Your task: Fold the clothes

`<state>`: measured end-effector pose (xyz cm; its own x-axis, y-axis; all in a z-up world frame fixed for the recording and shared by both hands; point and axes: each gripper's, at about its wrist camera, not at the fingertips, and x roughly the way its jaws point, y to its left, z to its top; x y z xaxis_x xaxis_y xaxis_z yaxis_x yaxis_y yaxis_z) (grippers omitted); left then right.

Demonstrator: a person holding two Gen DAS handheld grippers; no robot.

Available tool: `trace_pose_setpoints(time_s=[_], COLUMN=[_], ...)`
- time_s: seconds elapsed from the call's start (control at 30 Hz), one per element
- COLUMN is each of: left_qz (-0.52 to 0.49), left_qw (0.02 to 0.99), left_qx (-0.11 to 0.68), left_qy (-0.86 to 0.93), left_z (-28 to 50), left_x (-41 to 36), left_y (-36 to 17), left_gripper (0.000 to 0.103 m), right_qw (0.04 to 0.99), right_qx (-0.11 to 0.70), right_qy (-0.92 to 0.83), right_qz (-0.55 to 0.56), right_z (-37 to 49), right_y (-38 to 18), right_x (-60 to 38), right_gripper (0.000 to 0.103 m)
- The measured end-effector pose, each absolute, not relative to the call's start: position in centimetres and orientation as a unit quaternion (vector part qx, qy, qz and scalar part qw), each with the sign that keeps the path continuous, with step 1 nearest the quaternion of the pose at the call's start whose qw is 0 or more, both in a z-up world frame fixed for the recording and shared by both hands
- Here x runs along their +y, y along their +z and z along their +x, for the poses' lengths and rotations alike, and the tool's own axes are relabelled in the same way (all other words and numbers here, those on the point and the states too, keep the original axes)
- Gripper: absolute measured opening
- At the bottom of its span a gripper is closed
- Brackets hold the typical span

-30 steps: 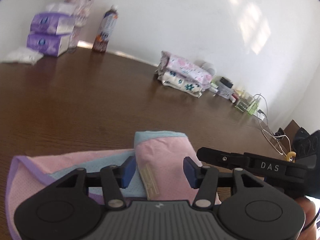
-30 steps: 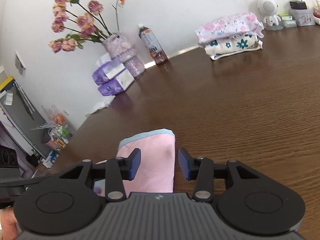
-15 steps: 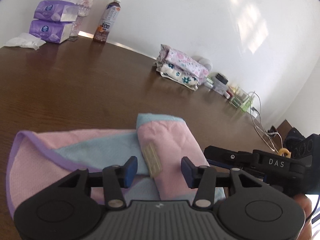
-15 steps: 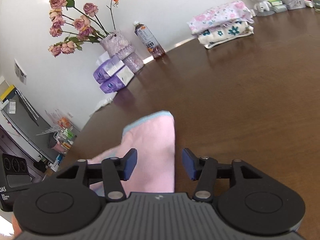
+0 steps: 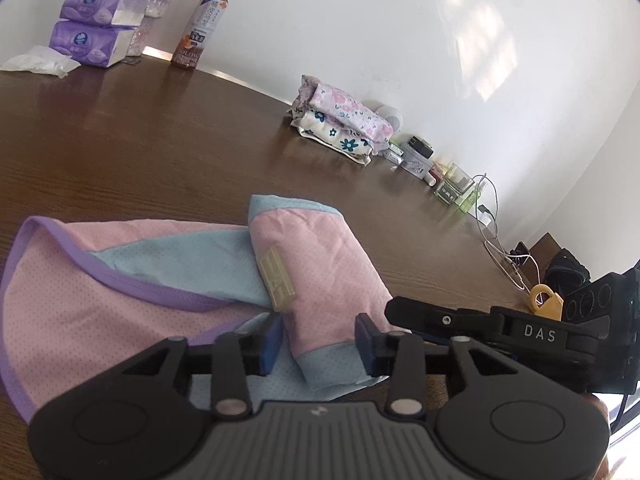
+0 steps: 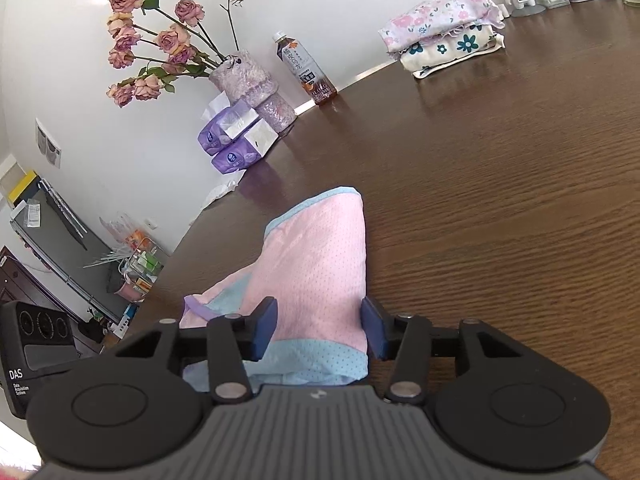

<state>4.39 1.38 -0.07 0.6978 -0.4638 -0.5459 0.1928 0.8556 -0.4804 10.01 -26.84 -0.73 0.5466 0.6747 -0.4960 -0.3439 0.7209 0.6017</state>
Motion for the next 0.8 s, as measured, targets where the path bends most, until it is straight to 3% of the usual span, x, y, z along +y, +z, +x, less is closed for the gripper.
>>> trace_pose_setpoints(time_s=[0.27,0.37,0.43,0.5,0.67,0.73,0.8], left_qz=[-0.191,-0.186,-0.178,-0.165,-0.083,-0.032,0.015], left_qw=[0.894,0.895,0.899,0.908,0.928,0.927,0.923], left_qx=[0.350,0.351,0.345,0.331,0.318,0.326,0.329], left_qy=[-0.204,-0.205,-0.204,-0.194,-0.175,-0.181,-0.199], left_z=[4.2,4.3,4.0,3.5,2.8,2.8,2.6], left_x=[1.0,1.0,1.5,2.3,4.1,3.8,3.2], left_y=[-0.4,-0.4,0.1,0.7,2.1,2.0,1.6], left_gripper=[0.038,0.038,0.040,0.042,0.047,0.056,0.057], right_qw=[0.845,0.841,0.837,0.837,0.867,0.884,0.899], right_qx=[0.371,0.373,0.375,0.373,0.352,0.339,0.324], right_qy=[0.284,0.281,0.282,0.286,0.284,0.281,0.277], right_qz=[0.261,0.272,0.280,0.280,0.211,0.159,0.100], right_z=[8.9,8.9,9.0,9.1,9.0,8.9,8.8], right_y=[-1.6,-1.9,-2.0,-1.7,0.4,1.7,3.0], right_x=[-27.4,-27.6,-27.7,-27.7,-27.0,-26.6,-26.1], right_gripper=[0.046,0.032,0.016,0.010,0.007,0.007,0.007])
